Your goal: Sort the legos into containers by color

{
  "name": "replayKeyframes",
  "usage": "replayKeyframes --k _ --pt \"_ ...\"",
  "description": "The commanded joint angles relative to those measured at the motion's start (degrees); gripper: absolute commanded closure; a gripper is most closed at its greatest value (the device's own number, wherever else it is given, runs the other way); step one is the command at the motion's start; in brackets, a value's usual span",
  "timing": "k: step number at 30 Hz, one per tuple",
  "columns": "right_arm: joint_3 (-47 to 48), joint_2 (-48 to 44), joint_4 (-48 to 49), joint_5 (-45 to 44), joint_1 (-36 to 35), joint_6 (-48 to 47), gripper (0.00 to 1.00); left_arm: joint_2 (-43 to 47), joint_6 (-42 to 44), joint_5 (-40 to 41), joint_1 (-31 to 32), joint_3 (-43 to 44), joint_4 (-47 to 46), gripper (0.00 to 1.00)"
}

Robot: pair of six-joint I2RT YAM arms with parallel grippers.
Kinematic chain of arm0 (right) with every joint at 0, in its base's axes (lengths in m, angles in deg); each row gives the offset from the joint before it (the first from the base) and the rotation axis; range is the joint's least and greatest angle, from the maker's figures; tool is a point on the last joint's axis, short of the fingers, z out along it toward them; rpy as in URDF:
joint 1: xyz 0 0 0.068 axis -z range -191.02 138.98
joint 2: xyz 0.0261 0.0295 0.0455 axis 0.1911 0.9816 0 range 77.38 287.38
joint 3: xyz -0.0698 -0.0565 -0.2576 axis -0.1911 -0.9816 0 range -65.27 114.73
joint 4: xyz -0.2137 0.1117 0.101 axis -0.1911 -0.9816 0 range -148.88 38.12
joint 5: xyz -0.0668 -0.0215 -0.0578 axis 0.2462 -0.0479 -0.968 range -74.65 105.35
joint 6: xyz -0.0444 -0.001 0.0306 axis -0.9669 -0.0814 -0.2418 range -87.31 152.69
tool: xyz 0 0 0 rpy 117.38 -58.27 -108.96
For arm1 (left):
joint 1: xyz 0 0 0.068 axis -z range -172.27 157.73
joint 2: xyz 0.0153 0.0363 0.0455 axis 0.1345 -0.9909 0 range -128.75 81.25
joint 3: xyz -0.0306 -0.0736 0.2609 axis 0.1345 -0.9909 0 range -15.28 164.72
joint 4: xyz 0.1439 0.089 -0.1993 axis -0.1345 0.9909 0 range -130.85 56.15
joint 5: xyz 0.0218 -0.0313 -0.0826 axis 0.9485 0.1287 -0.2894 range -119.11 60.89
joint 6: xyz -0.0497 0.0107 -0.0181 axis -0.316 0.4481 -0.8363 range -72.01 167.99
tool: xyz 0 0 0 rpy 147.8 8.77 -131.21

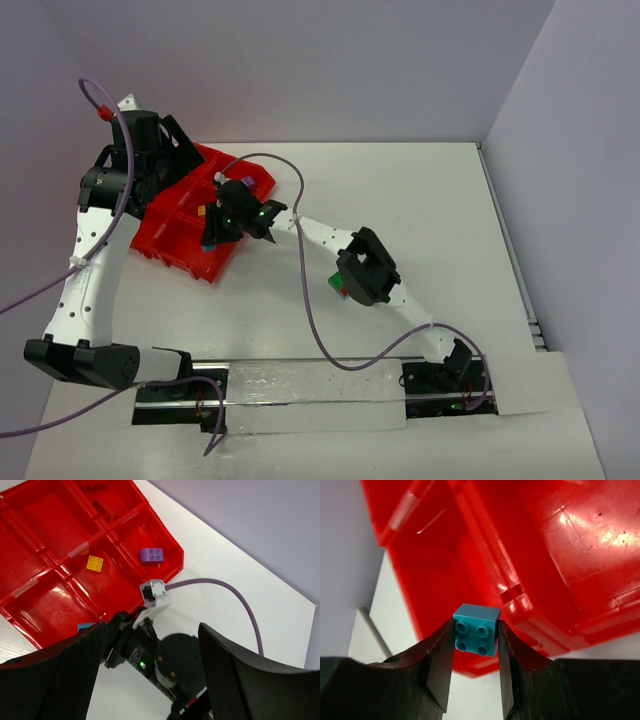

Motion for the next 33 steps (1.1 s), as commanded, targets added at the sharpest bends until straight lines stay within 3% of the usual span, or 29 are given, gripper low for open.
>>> replayKeyframes --k 1,7,9,13,15,21,25,28,33 --pt "4.1 1.6 1.1 -0.7 -0.3 0.8 0.76 2.8 -0.2 -2.2 -0.3 -1.5 -1.3 0.19" --pt "5.3 2.9 1.3 -1.2 -0.8 1.0 0.70 4.0 0.0 -4.1 -0.3 -4.2 -2.8 0.19" --pt "6.0 3.2 1.0 -1.4 -1.1 0.7 0.61 3.9 0.3 -4.4 -0.3 -4.5 -3.0 0.19" --pt "6.5 2.9 1.0 -0.8 -1.4 1.3 0.27 3.7 0.6 -5.1 -0.3 -4.3 -2.7 0.19" --pt "6.4 2.3 1.4 -0.7 -1.6 1.5 0.21 4.1 0.6 -5.6 -0.3 -4.7 -3.1 0.19" --pt "5.8 -1.8 0.7 -0.3 -1.7 1.6 0.18 4.5 0.5 -7.1 -0.3 -5.9 -4.4 0.19" --pt "1.8 -10.1 -1.7 -1.8 -1.3 -1.4 0.19 3.9 2.0 -5.8 -0.3 -5.1 -3.9 0.19" --pt "-6.0 -18.7 -2.7 -5.5 -1.1 -5.3 0.20 2.7 3.1 -4.4 -0.4 -2.5 -2.9 0.18" --pt "-32.3 -37.2 -4.2 -18.0 1.6 -7.6 0.20 0.2 4.9 -3.3 -0.7 1.2 -2.1 0.18"
